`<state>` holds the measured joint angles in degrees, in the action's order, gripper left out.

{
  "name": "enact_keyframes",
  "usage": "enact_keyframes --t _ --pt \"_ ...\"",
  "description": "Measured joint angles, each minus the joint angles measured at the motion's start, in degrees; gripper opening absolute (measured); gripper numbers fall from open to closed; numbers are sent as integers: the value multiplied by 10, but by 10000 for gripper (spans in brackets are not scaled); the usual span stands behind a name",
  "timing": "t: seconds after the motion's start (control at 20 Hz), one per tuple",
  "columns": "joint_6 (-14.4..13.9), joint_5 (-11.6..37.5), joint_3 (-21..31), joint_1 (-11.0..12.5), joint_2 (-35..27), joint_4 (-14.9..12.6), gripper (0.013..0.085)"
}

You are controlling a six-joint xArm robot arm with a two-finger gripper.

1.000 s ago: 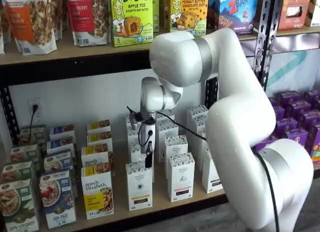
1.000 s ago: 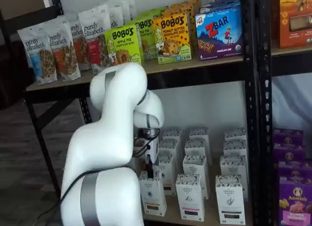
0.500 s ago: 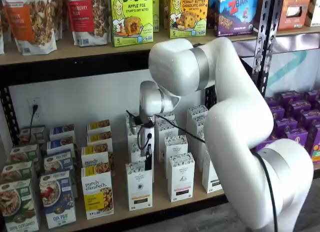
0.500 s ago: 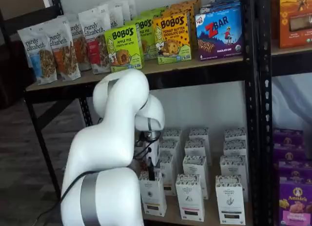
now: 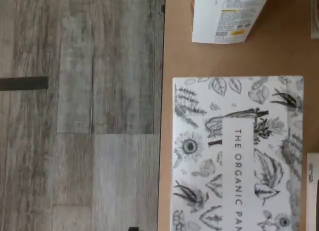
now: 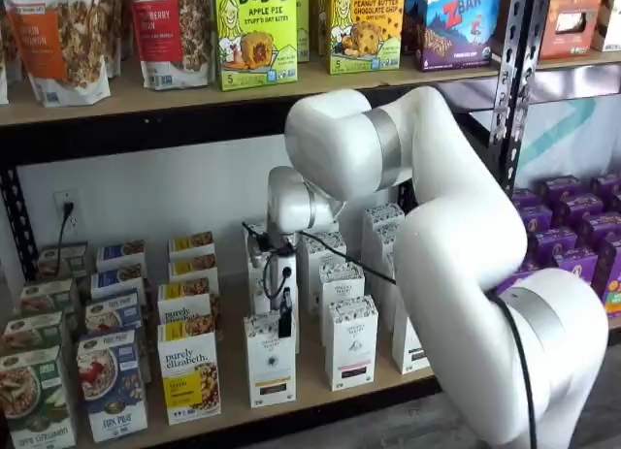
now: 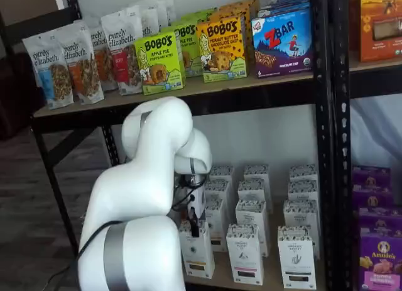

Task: Pick up the white box with a yellow strip in the middle, on the bottom shelf, the fourth box from the left

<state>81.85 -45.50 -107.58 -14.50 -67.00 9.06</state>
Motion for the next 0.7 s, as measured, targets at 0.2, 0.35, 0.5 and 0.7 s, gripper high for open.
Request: enact_keyframes --t 0.2,0.35,0.5,0.7 --pt "-1 5 -16 -1 -19 0 850" --pt "-3 12 -23 -2 -29 -2 850" --pt "-1 23 -25 -3 -36 1 850" --pt "0 38 -25 -4 -42 2 850"
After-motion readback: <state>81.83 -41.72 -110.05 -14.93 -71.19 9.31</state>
